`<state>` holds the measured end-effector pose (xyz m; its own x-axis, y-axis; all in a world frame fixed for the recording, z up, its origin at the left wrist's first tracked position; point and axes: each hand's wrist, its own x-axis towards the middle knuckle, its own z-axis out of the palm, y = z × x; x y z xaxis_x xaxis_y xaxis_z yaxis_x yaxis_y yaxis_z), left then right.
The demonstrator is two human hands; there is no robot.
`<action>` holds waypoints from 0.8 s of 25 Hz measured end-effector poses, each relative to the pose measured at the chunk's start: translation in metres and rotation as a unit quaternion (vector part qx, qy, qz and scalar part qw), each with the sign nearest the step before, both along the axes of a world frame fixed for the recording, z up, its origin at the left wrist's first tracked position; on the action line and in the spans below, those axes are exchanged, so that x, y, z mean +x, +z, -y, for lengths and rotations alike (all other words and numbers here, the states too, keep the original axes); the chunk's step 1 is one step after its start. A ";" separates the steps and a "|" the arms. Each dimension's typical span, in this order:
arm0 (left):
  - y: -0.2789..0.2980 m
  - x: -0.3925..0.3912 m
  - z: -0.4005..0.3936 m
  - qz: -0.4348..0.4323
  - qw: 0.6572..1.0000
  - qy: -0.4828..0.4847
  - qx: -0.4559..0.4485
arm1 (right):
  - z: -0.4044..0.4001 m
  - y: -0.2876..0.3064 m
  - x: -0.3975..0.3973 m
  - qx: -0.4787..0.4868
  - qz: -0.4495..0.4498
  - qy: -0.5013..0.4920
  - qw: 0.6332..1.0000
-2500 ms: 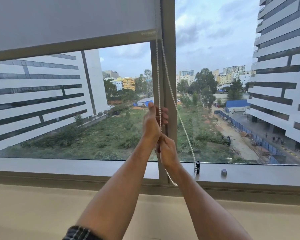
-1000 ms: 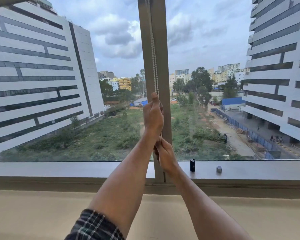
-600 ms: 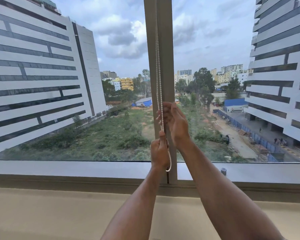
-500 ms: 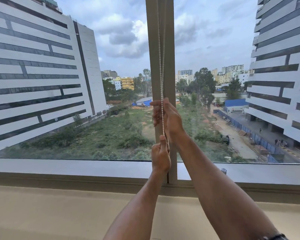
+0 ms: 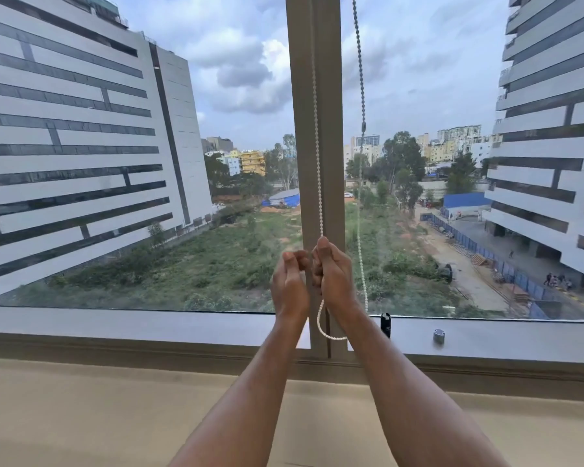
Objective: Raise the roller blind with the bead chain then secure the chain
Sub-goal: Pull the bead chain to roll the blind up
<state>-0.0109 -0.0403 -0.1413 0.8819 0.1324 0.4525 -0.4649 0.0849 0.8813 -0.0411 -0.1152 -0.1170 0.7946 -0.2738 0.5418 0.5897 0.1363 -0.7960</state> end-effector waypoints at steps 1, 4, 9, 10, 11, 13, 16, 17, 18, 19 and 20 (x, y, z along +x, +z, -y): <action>0.021 0.001 0.002 0.021 1.000 -0.005 -0.008 | 0.000 -0.012 0.001 -0.008 -0.010 -0.004 1.000; 0.087 -0.005 0.021 0.042 0.991 -0.124 -0.015 | -0.004 -0.039 0.007 -0.037 -0.022 0.006 0.999; 0.100 -0.007 0.037 0.030 0.982 -0.184 -0.032 | 0.008 -0.053 0.009 -0.063 -0.031 0.005 0.998; 0.098 -0.007 0.037 0.039 0.982 -0.178 -0.040 | 0.015 -0.053 0.009 -0.068 -0.030 0.015 0.997; 0.097 -0.007 0.037 0.049 0.982 -0.175 -0.047 | 0.021 -0.051 0.008 -0.070 -0.022 0.015 0.997; 0.093 -0.007 0.035 0.061 0.984 -0.164 -0.045 | 0.032 -0.042 0.008 -0.046 0.013 -0.006 0.999; 0.062 -0.010 0.036 0.054 0.987 -0.148 -0.030 | 0.038 -0.003 0.011 0.030 0.050 -0.050 0.997; 0.045 -0.013 0.036 0.049 0.987 -0.150 -0.028 | 0.036 0.016 0.011 0.043 0.058 -0.055 0.996; 0.028 -0.014 0.035 0.042 0.986 -0.157 -0.024 | 0.032 0.035 0.011 0.046 0.064 -0.042 0.996; 0.012 -0.015 0.034 0.029 0.986 -0.165 -0.022 | 0.028 0.051 0.011 0.039 0.061 -0.013 0.997; -0.001 -0.016 0.032 0.011 0.986 -0.167 -0.021 | 0.021 0.064 0.009 0.027 0.051 0.030 0.998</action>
